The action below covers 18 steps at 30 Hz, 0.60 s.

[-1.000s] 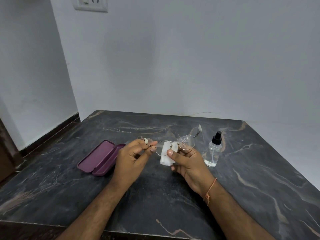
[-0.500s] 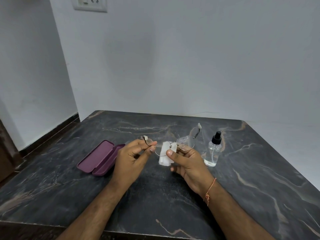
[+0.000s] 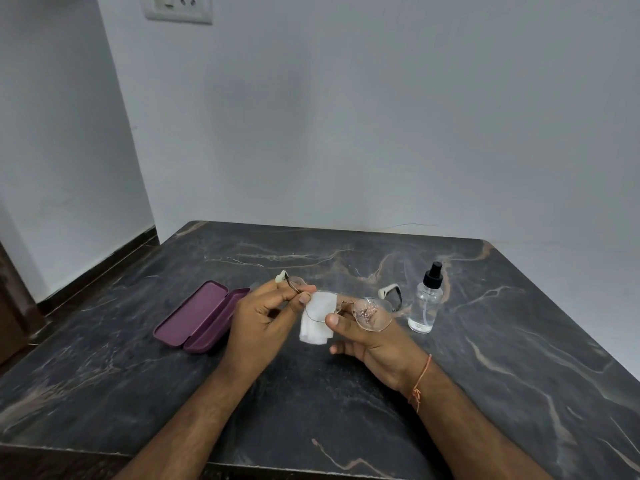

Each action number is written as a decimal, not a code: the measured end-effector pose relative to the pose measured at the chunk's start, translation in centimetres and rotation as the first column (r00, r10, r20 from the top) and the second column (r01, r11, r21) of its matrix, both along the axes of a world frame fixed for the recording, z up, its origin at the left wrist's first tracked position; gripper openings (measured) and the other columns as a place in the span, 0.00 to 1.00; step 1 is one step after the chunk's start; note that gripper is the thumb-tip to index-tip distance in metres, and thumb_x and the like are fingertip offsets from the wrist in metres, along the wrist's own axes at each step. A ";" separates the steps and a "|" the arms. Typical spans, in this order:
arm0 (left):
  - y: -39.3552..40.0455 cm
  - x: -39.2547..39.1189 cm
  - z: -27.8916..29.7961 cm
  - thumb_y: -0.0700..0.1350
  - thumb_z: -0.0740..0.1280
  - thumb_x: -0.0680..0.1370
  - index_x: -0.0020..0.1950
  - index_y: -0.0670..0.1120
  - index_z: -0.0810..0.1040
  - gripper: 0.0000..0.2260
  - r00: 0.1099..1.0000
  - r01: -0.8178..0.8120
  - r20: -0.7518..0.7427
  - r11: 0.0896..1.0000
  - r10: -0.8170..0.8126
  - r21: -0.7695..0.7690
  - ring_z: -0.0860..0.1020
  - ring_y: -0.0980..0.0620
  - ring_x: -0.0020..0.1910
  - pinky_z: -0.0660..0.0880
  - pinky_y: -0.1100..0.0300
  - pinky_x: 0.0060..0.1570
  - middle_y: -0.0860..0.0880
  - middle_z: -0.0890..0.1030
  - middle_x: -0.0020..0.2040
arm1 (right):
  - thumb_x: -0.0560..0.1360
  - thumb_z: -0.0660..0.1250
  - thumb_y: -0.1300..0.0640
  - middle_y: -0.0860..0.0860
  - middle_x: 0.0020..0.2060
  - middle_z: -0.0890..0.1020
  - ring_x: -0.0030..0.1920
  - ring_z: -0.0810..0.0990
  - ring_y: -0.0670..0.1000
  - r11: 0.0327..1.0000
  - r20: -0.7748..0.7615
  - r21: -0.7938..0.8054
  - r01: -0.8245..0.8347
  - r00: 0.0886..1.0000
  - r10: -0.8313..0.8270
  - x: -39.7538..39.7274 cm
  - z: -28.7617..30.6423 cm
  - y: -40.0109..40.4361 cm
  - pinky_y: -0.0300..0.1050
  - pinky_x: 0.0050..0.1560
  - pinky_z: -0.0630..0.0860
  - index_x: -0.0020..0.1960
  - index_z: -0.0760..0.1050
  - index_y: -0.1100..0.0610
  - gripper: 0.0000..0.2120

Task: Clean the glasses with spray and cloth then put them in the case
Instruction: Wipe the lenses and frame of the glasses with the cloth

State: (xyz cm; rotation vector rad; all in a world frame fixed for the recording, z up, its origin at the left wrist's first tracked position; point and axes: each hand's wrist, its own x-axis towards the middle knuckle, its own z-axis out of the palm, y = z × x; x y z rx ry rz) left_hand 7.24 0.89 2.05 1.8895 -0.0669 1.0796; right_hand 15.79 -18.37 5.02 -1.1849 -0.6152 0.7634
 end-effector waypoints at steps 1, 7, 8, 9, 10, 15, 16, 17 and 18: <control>-0.1 0.0 0.1 0.44 0.73 0.82 0.61 0.46 0.90 0.10 1.000 -0.001 0.003 1.000 0.001 -0.001 0.88 0.52 0.59 0.84 0.59 0.59 0.56 0.89 0.56 | 0.70 0.81 0.52 0.59 0.59 0.86 0.55 0.85 0.56 1.000 -0.004 -0.008 0.000 1.000 0.000 0.0 -0.1 0.0 0.48 0.48 0.80 0.66 0.83 0.61 0.27; 0.0 0.0 0.2 0.43 0.74 0.82 0.61 0.45 0.90 0.09 0.999 -0.050 0.020 0.998 0.049 0.032 0.87 0.52 0.60 0.82 0.60 0.61 0.52 0.89 0.58 | 0.73 0.77 0.60 0.60 0.53 0.88 0.54 0.87 0.56 0.998 -0.061 0.038 0.051 0.997 -0.048 0.1 -0.1 0.3 0.51 0.54 0.85 0.59 0.85 0.62 0.15; 0.0 0.0 0.2 0.43 0.74 0.82 0.61 0.46 0.90 0.09 0.998 -0.061 0.020 0.997 0.060 0.037 0.87 0.52 0.60 0.81 0.62 0.61 0.52 0.90 0.57 | 0.72 0.77 0.60 0.60 0.53 0.88 0.53 0.87 0.57 0.996 -0.074 0.049 0.080 0.994 -0.076 0.1 -0.1 0.4 0.51 0.53 0.85 0.58 0.85 0.63 0.16; 0.0 0.0 0.1 0.44 0.74 0.82 0.61 0.46 0.90 0.09 0.998 -0.065 0.018 0.997 0.064 0.037 0.87 0.52 0.59 0.81 0.62 0.61 0.52 0.90 0.57 | 0.71 0.77 0.60 0.60 0.52 0.88 0.52 0.87 0.57 0.992 -0.081 0.052 0.114 0.991 -0.110 0.0 0.1 0.4 0.49 0.49 0.84 0.57 0.86 0.62 0.15; 0.0 0.0 0.1 0.44 0.74 0.82 0.62 0.46 0.90 0.10 0.998 -0.060 0.017 0.998 0.060 0.032 0.88 0.52 0.59 0.82 0.60 0.60 0.51 0.90 0.57 | 0.70 0.78 0.60 0.59 0.50 0.88 0.49 0.87 0.56 0.988 -0.076 0.053 0.147 0.987 -0.143 0.0 0.3 0.4 0.47 0.44 0.83 0.56 0.86 0.60 0.14; -0.1 0.0 0.1 0.46 0.73 0.82 0.62 0.46 0.90 0.11 0.999 -0.043 0.020 0.998 0.042 0.044 0.88 0.52 0.58 0.83 0.59 0.58 0.53 0.90 0.57 | 0.71 0.78 0.60 0.58 0.56 0.88 0.51 0.87 0.55 0.988 -0.074 0.074 0.138 0.988 -0.132 -0.1 0.4 0.2 0.45 0.40 0.76 0.59 0.86 0.55 0.16; -0.1 0.0 0.2 0.46 0.73 0.82 0.62 0.46 0.90 0.11 0.999 -0.037 0.022 0.998 0.036 0.047 0.88 0.52 0.58 0.83 0.60 0.58 0.53 0.90 0.56 | 0.72 0.77 0.60 0.58 0.57 0.88 0.53 0.87 0.54 0.991 -0.075 0.069 0.116 0.991 -0.111 -0.1 0.4 0.2 0.45 0.42 0.76 0.61 0.86 0.54 0.18; 0.0 0.0 0.2 0.47 0.73 0.82 0.62 0.46 0.90 0.11 0.999 -0.027 0.025 0.999 0.026 0.045 0.88 0.52 0.58 0.83 0.60 0.58 0.53 0.90 0.57 | 0.72 0.77 0.60 0.58 0.58 0.88 0.54 0.87 0.54 0.994 -0.073 0.060 0.091 0.994 -0.086 -0.2 0.5 0.1 0.45 0.43 0.77 0.63 0.85 0.54 0.19; 0.0 0.0 0.1 0.47 0.73 0.82 0.62 0.46 0.90 0.11 1.000 -0.016 0.026 0.999 0.015 0.038 0.88 0.52 0.58 0.83 0.59 0.59 0.54 0.90 0.57 | 0.73 0.78 0.60 0.58 0.58 0.88 0.54 0.87 0.54 0.996 -0.070 0.053 0.066 0.996 -0.063 -0.3 0.5 0.1 0.45 0.43 0.78 0.63 0.85 0.55 0.19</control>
